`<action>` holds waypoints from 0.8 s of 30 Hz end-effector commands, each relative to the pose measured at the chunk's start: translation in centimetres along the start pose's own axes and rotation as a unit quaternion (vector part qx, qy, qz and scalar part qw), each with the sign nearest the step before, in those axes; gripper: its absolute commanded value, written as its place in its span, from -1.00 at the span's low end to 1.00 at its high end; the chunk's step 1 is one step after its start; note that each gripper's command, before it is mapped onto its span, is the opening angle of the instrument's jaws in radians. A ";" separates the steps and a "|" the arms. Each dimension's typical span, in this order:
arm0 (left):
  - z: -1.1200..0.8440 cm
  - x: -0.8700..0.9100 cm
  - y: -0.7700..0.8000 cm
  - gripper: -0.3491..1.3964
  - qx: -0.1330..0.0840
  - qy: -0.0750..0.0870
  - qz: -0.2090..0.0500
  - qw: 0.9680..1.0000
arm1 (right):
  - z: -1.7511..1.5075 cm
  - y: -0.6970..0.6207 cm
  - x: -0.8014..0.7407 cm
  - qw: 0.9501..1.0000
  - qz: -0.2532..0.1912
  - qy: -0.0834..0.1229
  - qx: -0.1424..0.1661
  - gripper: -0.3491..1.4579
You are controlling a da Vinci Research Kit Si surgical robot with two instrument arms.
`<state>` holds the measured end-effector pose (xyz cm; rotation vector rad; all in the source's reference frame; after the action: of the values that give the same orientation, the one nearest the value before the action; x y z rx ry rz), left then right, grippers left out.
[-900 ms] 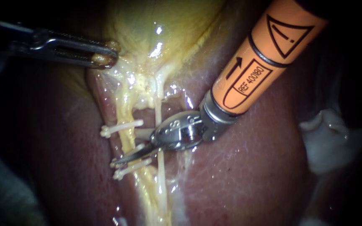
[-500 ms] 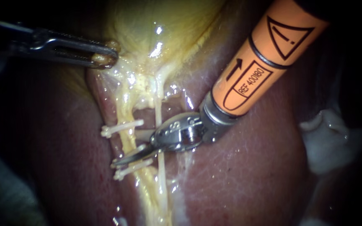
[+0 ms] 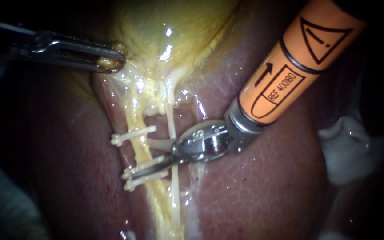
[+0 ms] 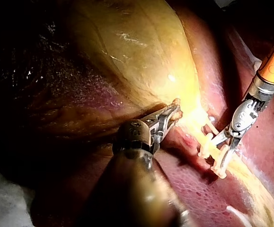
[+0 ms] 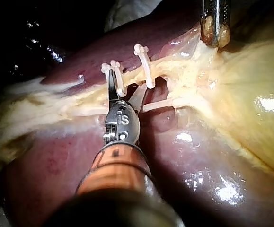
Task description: Go to the cutting position left tube
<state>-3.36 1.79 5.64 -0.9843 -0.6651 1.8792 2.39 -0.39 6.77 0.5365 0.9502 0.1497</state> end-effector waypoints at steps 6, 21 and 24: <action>0.00 0.00 0.00 -1.00 0.000 0.000 0.000 1.000 | -0.08 -0.02 -0.03 1.000 0.001 0.001 0.003 0.99; -0.01 0.00 0.00 -1.00 0.000 0.000 0.000 1.000 | -0.27 -0.02 -0.06 1.000 0.014 0.003 0.019 0.99; -0.01 0.00 0.00 -1.00 -0.001 0.000 0.000 1.000 | -0.29 -0.01 -0.05 0.999 0.029 0.004 0.036 0.99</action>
<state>-3.35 1.79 5.63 -0.9846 -0.6659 1.8792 2.12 -0.30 6.66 0.6445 0.9504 0.1708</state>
